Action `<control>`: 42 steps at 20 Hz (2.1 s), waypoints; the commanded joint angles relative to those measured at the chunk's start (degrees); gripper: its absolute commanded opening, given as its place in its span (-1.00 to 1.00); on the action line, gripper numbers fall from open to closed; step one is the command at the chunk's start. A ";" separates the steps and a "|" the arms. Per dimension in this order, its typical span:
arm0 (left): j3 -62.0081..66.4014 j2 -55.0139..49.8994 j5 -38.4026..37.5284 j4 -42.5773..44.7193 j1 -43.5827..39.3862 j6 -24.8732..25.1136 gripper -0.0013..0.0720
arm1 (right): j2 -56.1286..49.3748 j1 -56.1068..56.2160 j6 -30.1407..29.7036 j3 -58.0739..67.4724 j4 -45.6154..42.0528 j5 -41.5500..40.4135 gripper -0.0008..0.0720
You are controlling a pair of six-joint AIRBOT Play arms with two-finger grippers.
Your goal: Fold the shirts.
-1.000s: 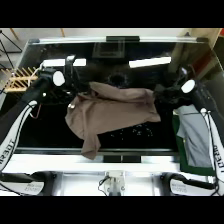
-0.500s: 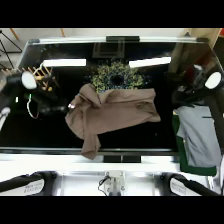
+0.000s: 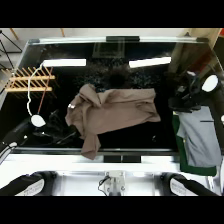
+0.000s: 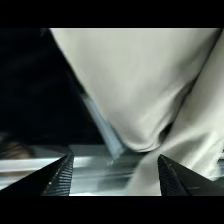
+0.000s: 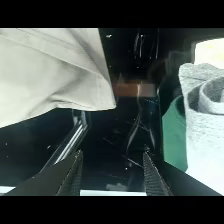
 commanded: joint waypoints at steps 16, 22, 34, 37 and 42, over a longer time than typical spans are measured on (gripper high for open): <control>-2.62 2.78 8.02 -3.50 -0.79 3.43 -0.88 | -11.45 0.31 1.99 -7.45 4.20 -5.46 0.43; -2.62 3.63 7.04 -3.52 -0.81 3.41 -0.88 | -16.00 0.31 1.70 -7.45 11.43 -12.24 0.42; -2.60 3.63 7.06 -3.69 -0.79 3.43 -0.88 | -18.80 0.35 2.73 -7.45 18.05 -11.85 -0.77; -0.15 3.87 6.60 -2.29 -0.76 4.66 -0.88 | -17.27 0.31 -0.04 -6.67 18.64 -9.66 -0.77; 23.54 10.95 -5.33 12.35 4.22 4.98 -0.88 | -2.29 -0.17 -6.95 6.14 17.84 -9.29 -0.77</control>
